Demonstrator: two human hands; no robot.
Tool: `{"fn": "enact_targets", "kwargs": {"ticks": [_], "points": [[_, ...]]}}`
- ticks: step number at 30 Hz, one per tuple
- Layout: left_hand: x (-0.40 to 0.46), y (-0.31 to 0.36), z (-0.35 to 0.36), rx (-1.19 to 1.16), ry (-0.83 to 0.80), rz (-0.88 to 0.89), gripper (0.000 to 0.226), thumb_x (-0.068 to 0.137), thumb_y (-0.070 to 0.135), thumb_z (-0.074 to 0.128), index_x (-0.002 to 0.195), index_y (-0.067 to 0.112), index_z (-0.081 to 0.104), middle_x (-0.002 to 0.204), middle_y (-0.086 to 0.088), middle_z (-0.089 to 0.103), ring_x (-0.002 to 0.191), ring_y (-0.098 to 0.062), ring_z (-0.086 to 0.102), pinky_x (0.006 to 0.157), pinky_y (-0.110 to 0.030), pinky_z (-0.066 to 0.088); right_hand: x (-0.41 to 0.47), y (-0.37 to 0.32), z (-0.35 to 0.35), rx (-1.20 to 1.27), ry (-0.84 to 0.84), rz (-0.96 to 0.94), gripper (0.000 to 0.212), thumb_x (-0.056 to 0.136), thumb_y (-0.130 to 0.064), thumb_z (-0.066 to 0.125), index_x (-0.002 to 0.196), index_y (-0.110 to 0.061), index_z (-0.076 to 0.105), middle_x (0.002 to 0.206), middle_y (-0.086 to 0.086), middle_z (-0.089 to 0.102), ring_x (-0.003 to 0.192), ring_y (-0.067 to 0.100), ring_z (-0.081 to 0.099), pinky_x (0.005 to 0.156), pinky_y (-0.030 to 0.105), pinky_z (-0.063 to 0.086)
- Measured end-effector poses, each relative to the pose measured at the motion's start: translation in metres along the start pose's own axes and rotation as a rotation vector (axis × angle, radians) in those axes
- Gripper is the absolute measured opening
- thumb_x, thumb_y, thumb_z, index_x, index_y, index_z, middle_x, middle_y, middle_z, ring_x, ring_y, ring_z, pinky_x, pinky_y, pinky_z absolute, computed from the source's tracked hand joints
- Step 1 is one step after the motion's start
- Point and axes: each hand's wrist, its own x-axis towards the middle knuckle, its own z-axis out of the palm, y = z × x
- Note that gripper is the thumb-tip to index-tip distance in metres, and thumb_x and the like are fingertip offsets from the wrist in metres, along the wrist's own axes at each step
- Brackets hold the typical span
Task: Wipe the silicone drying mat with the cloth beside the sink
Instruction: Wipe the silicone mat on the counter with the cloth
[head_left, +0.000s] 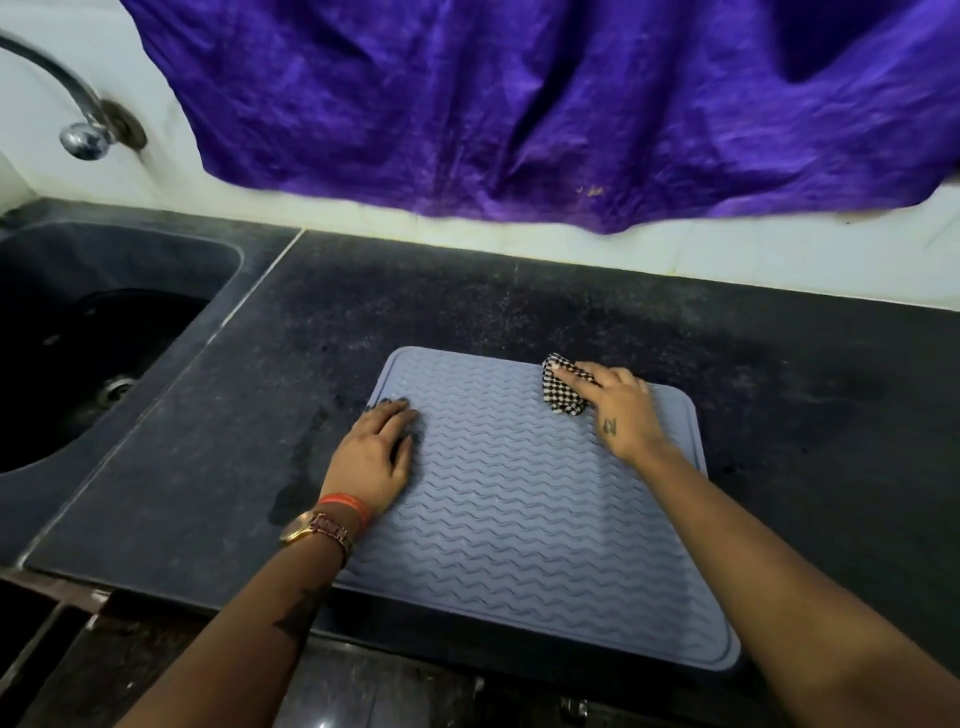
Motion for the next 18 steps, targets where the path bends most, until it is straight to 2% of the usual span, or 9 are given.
{"fn": "enact_targets", "kwargs": {"ticks": [2, 4, 7, 9, 12, 15, 17, 18], "points": [[0.000, -0.001, 0.000, 0.003, 0.000, -0.003, 0.047, 0.087, 0.031, 0.039, 0.127, 0.012, 0.054, 0.138, -0.007, 0.049, 0.127, -0.027, 0.044, 0.107, -0.037, 0.036, 0.008, 0.003, -0.005, 0.113, -0.027, 0.005, 0.079, 0.081, 0.014, 0.042, 0.139, -0.040, 0.036, 0.146, 0.000, 0.039, 0.123, 0.027, 0.038, 0.106, 0.040, 0.030], [0.001, -0.001, 0.001, 0.001, 0.002, -0.004, 0.047, 0.087, 0.030, 0.039, 0.127, 0.011, 0.054, 0.138, -0.008, 0.049, 0.128, -0.027, 0.044, 0.108, -0.037, 0.036, 0.015, 0.006, -0.012, 0.212, 0.016, 0.034, 0.068, 0.084, 0.011, 0.045, 0.133, -0.035, 0.047, 0.139, 0.002, 0.048, 0.120, 0.028, 0.045, 0.106, 0.040, 0.034], [0.000, -0.002, 0.002, -0.012, 0.008, 0.004, 0.047, 0.087, 0.030, 0.039, 0.127, 0.011, 0.054, 0.138, -0.009, 0.049, 0.128, -0.028, 0.044, 0.109, -0.038, 0.035, 0.000, 0.014, -0.011, 0.054, 0.130, 0.163, 0.066, 0.083, 0.005, 0.047, 0.133, -0.037, 0.047, 0.137, 0.002, 0.050, 0.113, 0.030, 0.046, 0.098, 0.041, 0.037], [0.001, -0.004, 0.003, -0.015, 0.007, 0.008, 0.043, 0.090, 0.026, 0.042, 0.128, 0.010, 0.054, 0.139, -0.009, 0.048, 0.129, -0.028, 0.043, 0.110, -0.039, 0.034, -0.015, 0.021, -0.007, 0.005, 0.082, 0.208, 0.071, 0.083, 0.007, 0.042, 0.138, -0.038, 0.039, 0.142, 0.000, 0.043, 0.115, 0.030, 0.042, 0.099, 0.041, 0.036], [0.001, -0.006, 0.004, -0.012, 0.010, 0.019, 0.038, 0.092, 0.019, 0.050, 0.129, 0.010, 0.052, 0.141, -0.009, 0.046, 0.130, -0.027, 0.041, 0.111, -0.039, 0.032, -0.011, 0.029, -0.013, 0.158, 0.038, 0.154, 0.060, 0.086, 0.004, 0.048, 0.134, -0.030, 0.048, 0.138, 0.004, 0.049, 0.117, 0.030, 0.047, 0.101, 0.038, 0.039], [0.002, -0.006, 0.005, -0.017, 0.014, 0.036, 0.038, 0.092, 0.018, 0.050, 0.129, 0.010, 0.053, 0.141, -0.010, 0.046, 0.131, -0.027, 0.040, 0.111, -0.039, 0.032, -0.012, 0.023, -0.027, 0.309, 0.198, 0.132, 0.056, 0.076, 0.010, 0.055, 0.122, -0.020, 0.062, 0.121, 0.009, 0.063, 0.108, 0.030, 0.059, 0.097, 0.041, 0.045], [0.002, -0.007, 0.005, -0.019, 0.014, 0.046, 0.038, 0.091, 0.017, 0.050, 0.128, 0.010, 0.053, 0.140, -0.010, 0.047, 0.130, -0.028, 0.040, 0.111, -0.039, 0.032, -0.033, 0.014, -0.023, 0.286, 0.235, 0.127, 0.060, 0.071, 0.011, 0.055, 0.122, -0.020, 0.062, 0.124, 0.009, 0.062, 0.109, 0.031, 0.058, 0.099, 0.042, 0.044], [0.003, -0.007, 0.005, -0.021, 0.015, 0.047, 0.038, 0.091, 0.017, 0.050, 0.128, 0.010, 0.053, 0.140, -0.011, 0.047, 0.130, -0.028, 0.041, 0.111, -0.039, 0.032, -0.045, 0.009, -0.016, 0.242, 0.188, 0.107, 0.061, 0.073, 0.008, 0.055, 0.126, -0.022, 0.058, 0.130, 0.008, 0.057, 0.116, 0.030, 0.053, 0.104, 0.043, 0.040]]}}
